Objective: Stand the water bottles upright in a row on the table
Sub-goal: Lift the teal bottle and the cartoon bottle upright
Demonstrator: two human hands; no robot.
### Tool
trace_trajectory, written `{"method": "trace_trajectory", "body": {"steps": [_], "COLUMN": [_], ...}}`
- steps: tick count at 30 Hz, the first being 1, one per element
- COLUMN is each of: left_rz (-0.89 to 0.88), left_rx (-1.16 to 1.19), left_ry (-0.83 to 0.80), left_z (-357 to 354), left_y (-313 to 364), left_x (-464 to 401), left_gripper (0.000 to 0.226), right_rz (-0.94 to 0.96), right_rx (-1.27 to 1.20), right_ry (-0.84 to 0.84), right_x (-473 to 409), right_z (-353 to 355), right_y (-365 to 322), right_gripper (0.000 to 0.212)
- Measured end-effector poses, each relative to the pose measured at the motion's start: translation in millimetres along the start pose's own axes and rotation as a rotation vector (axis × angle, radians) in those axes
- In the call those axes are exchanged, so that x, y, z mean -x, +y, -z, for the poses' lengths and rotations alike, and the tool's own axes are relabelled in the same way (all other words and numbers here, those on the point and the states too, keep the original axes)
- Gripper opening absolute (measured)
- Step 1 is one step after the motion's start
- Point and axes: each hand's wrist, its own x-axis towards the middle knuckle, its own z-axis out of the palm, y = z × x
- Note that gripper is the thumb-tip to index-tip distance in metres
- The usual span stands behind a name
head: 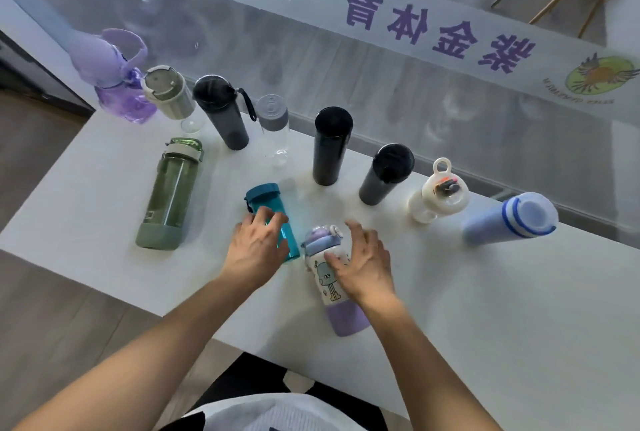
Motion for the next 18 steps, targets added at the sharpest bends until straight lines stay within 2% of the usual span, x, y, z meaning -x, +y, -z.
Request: {"method": "trace_trajectory", "body": {"steps": [5, 9, 12, 15, 18], "left_rz": [0.11, 0.23, 0.297, 0.33, 0.298], "left_rx": [0.001, 0.028, 0.214, 0.451, 0.496], "left_ry": [0.031, -0.086, -0.172, -0.253, -0.263], "left_z": [11, 5, -4, -13, -16], "left_y": [-22, -34, -41, -49, -51], "left_x": [-46, -69, -77, -85, -86], "left_gripper": [0.058, 0.078, 0.088, 0.082, 0.075], "right_rz": [-0.111, -0.148, -0.208, -0.24, -0.29], "right_rx": [-0.002, 0.011, -0.072, -0.145, -0.231], "right_ry": [-0.079, -0.13, -0.135, -0.096, -0.01], "right_x": [-20, -30, -33, -32, -20], "right_z": [-19, -33, -38, -35, -26], "right_y": [-22, -31, -32, -33, -28], "right_gripper": [0.075, 0.076, 0.071, 0.066, 0.066]}}
